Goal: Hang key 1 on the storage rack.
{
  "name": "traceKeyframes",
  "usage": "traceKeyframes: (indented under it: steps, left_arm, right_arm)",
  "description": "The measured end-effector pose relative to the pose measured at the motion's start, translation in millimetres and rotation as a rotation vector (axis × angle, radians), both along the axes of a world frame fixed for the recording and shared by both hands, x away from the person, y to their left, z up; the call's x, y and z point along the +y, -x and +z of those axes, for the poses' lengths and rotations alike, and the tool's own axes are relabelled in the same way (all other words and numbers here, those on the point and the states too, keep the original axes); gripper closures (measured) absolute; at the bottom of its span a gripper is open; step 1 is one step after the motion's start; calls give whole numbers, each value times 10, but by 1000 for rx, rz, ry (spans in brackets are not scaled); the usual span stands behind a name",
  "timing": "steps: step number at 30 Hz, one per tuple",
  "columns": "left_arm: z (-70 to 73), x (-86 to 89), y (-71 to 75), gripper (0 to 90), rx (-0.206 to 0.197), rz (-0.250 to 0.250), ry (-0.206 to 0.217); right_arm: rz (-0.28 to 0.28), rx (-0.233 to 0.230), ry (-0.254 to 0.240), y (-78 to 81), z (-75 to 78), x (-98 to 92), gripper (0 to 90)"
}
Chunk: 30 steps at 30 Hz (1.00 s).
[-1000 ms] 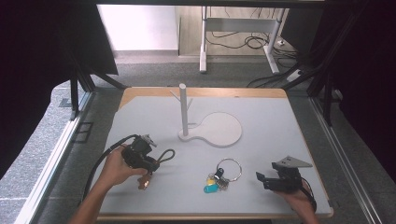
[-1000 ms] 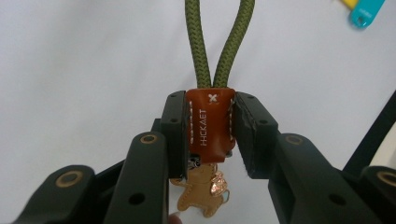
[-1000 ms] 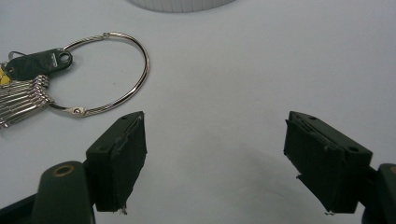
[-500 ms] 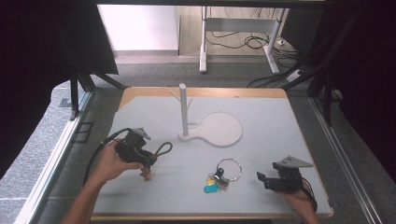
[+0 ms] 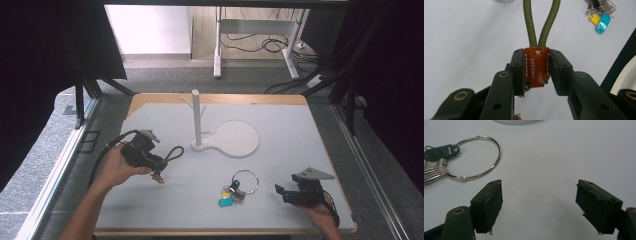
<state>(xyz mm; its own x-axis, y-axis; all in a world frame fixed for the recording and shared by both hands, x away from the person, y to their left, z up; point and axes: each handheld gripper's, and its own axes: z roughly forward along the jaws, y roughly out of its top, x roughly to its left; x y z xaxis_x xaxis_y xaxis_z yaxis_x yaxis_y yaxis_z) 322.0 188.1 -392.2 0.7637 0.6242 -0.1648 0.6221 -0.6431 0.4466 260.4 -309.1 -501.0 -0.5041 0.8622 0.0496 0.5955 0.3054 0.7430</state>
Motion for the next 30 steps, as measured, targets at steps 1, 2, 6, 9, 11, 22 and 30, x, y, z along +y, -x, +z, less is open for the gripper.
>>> traceKeyframes:
  steps: [1,2,6,9,11,22,30]
  left_arm:
    - [0,0,0,670,0,0,0]
    - [19,5,-12,670,-1,-4,1]
    - [93,8,-63,669,-5,0,4]
    - [144,7,-93,670,-11,2,3]
    - [158,6,-99,669,-12,3,6]
    - [304,-55,-156,670,-34,-19,5]
    - [361,-52,-223,670,-30,-15,21]
  right_arm:
    - [0,0,0,0,0,0,221]
    - [-1,-1,0,0,1,-1,221]
    - [-4,-2,2,-4,4,-5,222]
    - [-4,0,4,-4,1,-5,223]
    - [-4,1,5,-3,1,-4,224]
    - [-6,1,13,0,11,0,225]
    - [-5,-1,13,3,20,6,226]
